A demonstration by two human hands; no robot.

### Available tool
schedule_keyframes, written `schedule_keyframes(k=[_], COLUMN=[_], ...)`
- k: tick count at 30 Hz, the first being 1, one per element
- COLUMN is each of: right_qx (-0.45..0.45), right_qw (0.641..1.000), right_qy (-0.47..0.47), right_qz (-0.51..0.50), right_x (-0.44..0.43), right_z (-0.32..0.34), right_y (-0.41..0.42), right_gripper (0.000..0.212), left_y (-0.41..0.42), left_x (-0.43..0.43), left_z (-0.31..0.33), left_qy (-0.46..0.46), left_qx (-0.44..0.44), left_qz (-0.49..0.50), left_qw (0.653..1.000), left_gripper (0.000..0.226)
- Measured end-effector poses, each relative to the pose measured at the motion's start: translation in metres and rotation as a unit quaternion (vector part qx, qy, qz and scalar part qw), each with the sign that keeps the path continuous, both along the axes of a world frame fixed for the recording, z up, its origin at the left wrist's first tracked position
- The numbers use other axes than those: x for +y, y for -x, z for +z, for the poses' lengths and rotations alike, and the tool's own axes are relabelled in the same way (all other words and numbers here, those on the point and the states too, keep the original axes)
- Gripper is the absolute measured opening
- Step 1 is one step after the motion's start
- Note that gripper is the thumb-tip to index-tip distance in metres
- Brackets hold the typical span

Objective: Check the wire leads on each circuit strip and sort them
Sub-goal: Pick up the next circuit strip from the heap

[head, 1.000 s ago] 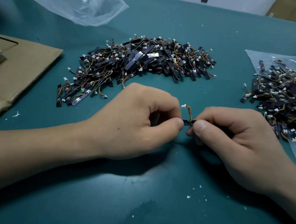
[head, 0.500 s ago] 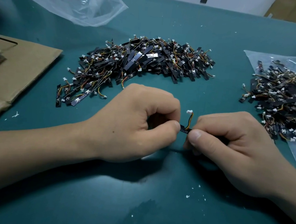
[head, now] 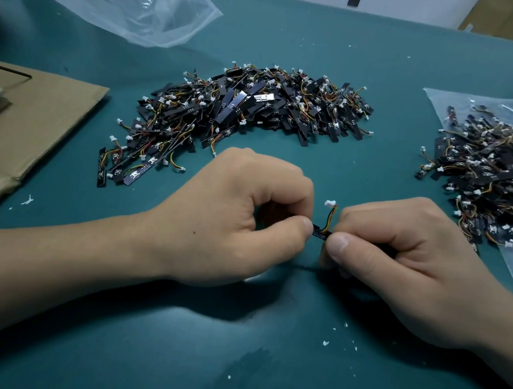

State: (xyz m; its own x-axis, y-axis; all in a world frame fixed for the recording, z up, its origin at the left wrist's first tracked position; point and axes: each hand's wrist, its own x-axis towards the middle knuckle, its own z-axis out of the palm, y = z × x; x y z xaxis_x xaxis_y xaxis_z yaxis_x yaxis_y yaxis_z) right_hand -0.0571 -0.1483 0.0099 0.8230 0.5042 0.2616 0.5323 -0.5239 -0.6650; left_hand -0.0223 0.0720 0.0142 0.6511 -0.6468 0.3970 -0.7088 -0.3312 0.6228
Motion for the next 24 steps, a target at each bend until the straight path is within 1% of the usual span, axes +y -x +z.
schedule_keyframes(k=[5, 10, 13, 16, 20, 24], right_qx=[0.002, 0.006, 0.002, 0.008, 0.0, 0.011], right_qw=[1.0, 1.0, 1.0, 1.0, 1.0, 0.999], right_qy=[0.01, -0.005, 0.004, -0.013, 0.016, 0.002], right_qz=[0.003, 0.004, 0.005, 0.01, 0.02, 0.042], right_x=[0.0001, -0.0017, -0.0028, -0.0028, -0.0022, -0.004], right_z=[-0.0011, -0.0025, -0.0029, -0.003, -0.0042, -0.0019], right_y=[0.0008, 0.0014, 0.001, 0.001, -0.0001, 0.0015], right_gripper=[0.04, 0.039, 0.041, 0.042, 0.046, 0.046], left_y=[0.0008, 0.0004, 0.0004, -0.0001, -0.0011, -0.0009], left_x=[-0.0005, -0.0008, -0.0007, -0.0007, -0.0014, -0.0008], left_z=[-0.0016, -0.0016, -0.002, -0.0013, -0.0032, -0.0047], left_qy=[-0.003, -0.006, -0.009, 0.003, -0.019, -0.019], left_qx=[-0.014, -0.017, -0.025, -0.026, -0.027, -0.033], left_qz=[-0.001, -0.009, -0.012, -0.009, -0.005, 0.007], left_qw=[1.0, 1.0, 1.0, 1.0, 0.999, 0.999], left_gripper=[0.026, 0.025, 0.024, 0.021, 0.023, 0.02])
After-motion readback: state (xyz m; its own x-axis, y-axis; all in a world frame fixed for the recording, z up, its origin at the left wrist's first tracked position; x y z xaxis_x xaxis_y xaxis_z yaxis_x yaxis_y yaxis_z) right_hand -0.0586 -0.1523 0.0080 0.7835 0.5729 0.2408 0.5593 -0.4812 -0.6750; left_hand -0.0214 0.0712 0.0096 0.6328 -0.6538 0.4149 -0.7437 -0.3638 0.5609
